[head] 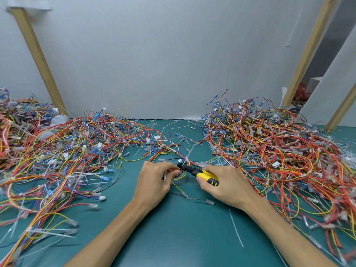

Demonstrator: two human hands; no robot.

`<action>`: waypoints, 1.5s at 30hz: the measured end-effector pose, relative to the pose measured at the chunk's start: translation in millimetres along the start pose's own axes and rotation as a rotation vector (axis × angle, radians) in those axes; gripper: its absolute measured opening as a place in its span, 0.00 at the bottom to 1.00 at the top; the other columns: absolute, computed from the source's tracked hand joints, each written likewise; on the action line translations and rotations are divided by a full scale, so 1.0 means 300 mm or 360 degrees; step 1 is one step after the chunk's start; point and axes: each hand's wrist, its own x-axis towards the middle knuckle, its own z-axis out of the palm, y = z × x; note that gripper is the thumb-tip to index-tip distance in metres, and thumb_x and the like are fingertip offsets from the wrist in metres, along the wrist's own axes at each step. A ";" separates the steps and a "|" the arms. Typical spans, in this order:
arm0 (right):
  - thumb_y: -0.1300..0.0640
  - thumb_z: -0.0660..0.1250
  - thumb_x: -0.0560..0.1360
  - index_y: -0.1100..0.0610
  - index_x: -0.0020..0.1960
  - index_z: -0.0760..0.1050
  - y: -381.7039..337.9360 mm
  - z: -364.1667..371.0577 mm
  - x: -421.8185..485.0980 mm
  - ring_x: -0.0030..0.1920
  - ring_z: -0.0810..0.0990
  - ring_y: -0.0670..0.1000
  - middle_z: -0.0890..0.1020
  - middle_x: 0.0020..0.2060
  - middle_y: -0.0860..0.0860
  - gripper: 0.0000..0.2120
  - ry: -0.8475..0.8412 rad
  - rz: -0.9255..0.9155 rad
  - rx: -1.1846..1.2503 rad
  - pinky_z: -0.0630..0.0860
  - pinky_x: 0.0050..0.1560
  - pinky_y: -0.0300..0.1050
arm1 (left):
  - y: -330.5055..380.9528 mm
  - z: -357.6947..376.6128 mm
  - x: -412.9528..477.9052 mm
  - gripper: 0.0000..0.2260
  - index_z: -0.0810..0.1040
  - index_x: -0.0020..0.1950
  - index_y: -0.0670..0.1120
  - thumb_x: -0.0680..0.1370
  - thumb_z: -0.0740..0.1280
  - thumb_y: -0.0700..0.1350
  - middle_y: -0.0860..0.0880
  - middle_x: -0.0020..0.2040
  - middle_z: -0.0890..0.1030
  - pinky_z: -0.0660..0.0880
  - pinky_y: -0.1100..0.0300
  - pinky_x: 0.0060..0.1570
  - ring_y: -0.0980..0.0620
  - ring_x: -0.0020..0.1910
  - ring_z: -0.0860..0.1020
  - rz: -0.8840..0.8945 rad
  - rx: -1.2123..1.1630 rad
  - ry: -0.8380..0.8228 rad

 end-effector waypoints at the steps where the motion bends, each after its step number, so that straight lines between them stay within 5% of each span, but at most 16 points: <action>1: 0.31 0.53 0.71 0.50 0.41 0.70 0.002 0.000 0.002 0.34 0.72 0.47 0.75 0.31 0.47 0.23 -0.0005 0.0003 0.0000 0.65 0.33 0.41 | 0.001 0.000 0.000 0.04 0.83 0.43 0.50 0.76 0.71 0.41 0.56 0.36 0.83 0.74 0.46 0.42 0.50 0.35 0.78 -0.0002 0.0002 -0.0004; 11: 0.32 0.53 0.73 0.46 0.37 0.63 0.002 0.009 -0.007 0.33 0.71 0.45 0.71 0.29 0.46 0.18 0.0031 -0.0037 -0.0065 0.60 0.30 0.39 | 0.006 -0.003 0.000 0.03 0.83 0.43 0.49 0.76 0.71 0.42 0.56 0.38 0.84 0.74 0.47 0.44 0.50 0.36 0.79 -0.0026 0.0014 -0.0011; 31: 0.29 0.53 0.72 0.45 0.52 0.74 0.019 -0.015 -0.010 0.42 0.74 0.44 0.77 0.40 0.43 0.24 -0.0021 -0.0027 0.0003 0.72 0.43 0.43 | -0.001 0.004 0.000 0.04 0.83 0.43 0.50 0.76 0.71 0.42 0.56 0.38 0.84 0.74 0.46 0.45 0.50 0.38 0.80 -0.0085 -0.0024 -0.0017; 38: 0.32 0.57 0.72 0.50 0.41 0.72 0.012 -0.019 -0.004 0.33 0.73 0.47 0.75 0.29 0.48 0.21 0.0007 0.0025 0.0006 0.68 0.33 0.42 | -0.009 0.009 0.001 0.03 0.83 0.44 0.51 0.76 0.70 0.43 0.55 0.39 0.84 0.74 0.46 0.47 0.50 0.40 0.81 -0.0123 -0.0026 -0.0019; 45: 0.32 0.55 0.75 0.48 0.42 0.73 0.010 0.004 -0.002 0.31 0.74 0.46 0.75 0.28 0.48 0.21 0.0128 0.0232 0.0038 0.64 0.29 0.43 | -0.007 0.012 0.002 0.03 0.83 0.44 0.51 0.77 0.70 0.45 0.58 0.40 0.83 0.74 0.51 0.46 0.57 0.40 0.79 -0.0087 -0.0065 -0.0009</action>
